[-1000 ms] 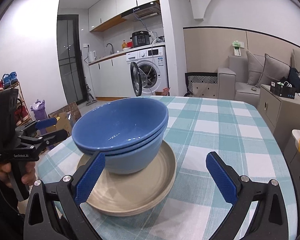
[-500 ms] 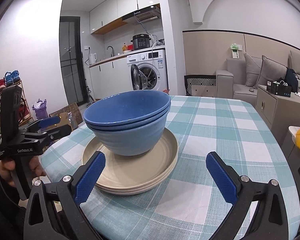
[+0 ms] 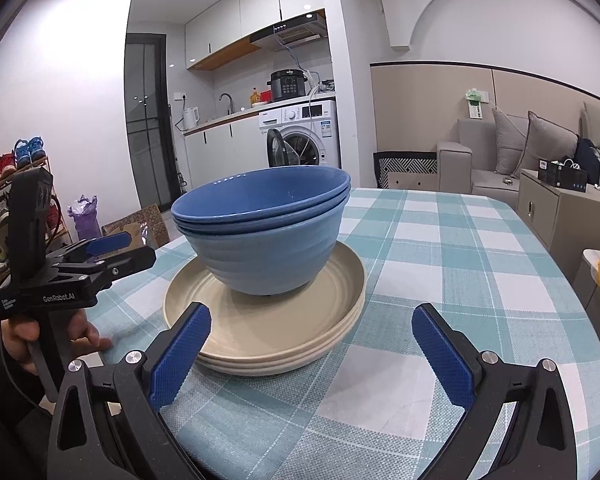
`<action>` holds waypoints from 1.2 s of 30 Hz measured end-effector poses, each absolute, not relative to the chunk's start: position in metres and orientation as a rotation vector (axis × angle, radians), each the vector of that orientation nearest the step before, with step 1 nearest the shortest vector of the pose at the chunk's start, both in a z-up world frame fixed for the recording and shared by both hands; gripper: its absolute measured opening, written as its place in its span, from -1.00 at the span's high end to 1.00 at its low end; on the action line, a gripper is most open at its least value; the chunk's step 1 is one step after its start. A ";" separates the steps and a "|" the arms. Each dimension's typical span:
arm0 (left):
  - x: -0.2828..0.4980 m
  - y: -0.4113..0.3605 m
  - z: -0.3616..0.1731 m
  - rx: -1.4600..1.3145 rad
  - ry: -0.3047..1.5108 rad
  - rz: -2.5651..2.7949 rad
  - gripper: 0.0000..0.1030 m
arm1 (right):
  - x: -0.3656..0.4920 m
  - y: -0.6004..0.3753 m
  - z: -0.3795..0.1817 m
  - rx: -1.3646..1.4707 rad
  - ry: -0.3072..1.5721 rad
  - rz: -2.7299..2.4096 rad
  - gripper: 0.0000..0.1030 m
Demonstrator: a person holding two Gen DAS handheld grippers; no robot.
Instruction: Organize plates and bowls
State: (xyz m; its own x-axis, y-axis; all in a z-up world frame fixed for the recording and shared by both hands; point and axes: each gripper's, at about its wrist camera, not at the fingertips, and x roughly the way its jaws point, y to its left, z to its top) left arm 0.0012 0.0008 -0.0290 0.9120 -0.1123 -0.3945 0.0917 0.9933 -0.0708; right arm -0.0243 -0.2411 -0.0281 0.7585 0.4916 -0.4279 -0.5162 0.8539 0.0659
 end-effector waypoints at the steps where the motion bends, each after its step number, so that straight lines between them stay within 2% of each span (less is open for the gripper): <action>1: 0.001 0.001 -0.029 -0.053 0.408 -0.107 -1.00 | -0.024 -0.241 -0.029 -0.055 0.446 0.551 -0.99; 36: -0.002 -0.003 -0.033 -0.047 0.405 -0.118 -1.00 | -0.029 -0.243 -0.027 -0.027 0.408 0.567 -0.99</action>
State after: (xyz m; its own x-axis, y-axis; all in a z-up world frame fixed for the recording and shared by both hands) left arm -0.0016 -0.0026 -0.0328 0.9122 -0.1235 -0.3907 0.1047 0.9921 -0.0691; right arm -0.0289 -0.2431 -0.0274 0.7659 0.5163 -0.3831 -0.5270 0.8455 0.0861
